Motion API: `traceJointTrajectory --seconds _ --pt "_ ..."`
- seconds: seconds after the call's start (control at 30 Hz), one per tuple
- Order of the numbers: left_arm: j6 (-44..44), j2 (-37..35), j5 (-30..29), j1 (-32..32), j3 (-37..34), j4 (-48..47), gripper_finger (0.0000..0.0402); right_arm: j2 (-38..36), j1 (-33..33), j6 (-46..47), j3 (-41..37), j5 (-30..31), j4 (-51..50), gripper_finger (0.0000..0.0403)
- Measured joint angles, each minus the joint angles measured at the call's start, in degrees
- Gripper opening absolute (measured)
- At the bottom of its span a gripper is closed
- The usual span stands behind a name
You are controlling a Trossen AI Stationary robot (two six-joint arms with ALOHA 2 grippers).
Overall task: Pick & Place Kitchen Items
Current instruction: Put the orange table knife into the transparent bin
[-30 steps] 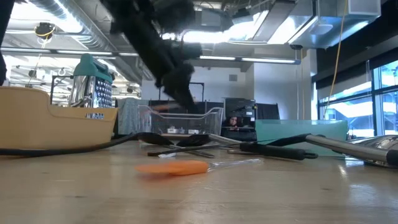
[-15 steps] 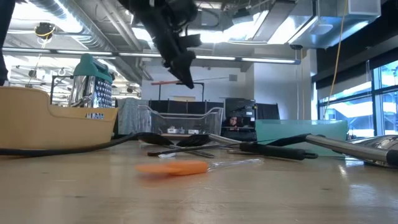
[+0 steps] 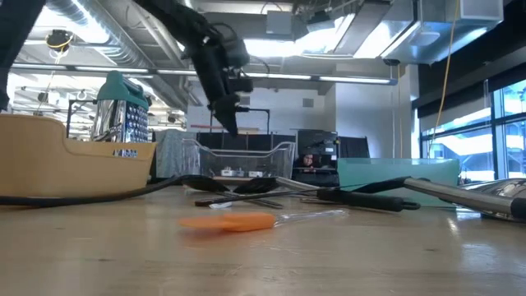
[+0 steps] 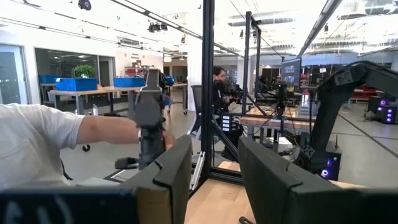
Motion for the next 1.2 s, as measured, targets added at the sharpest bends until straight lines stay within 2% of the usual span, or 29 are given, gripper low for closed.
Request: traceJointTrajectory --seconds 0.13,0.37,0.63,1.0,1.2 --pt "3.1 3.9 0.5 0.8 2.7 -2.8 0.0026 0.0 0.0 -0.4 0.0 0.0 0.0 0.0135" --pt "3.6 10.3 1.6 1.3 5.9 -2.7 0.0026 0.0 0.0 -0.4 0.0 0.0 0.0 0.0135" --pt "2.8 16.5 3.2 0.9 6.5 -1.5 0.0026 0.0 0.0 -0.4 0.0 0.0 0.0 0.0135" --pt "1.8 18.1 3.5 0.8 6.5 -1.7 0.0026 0.0 0.0 -0.5 0.0 0.0 0.0 0.0135" --pt "0.9 18.0 -1.3 0.7 6.6 -2.5 0.0026 0.0 0.0 -0.5 0.0 0.0 0.0 0.0135"
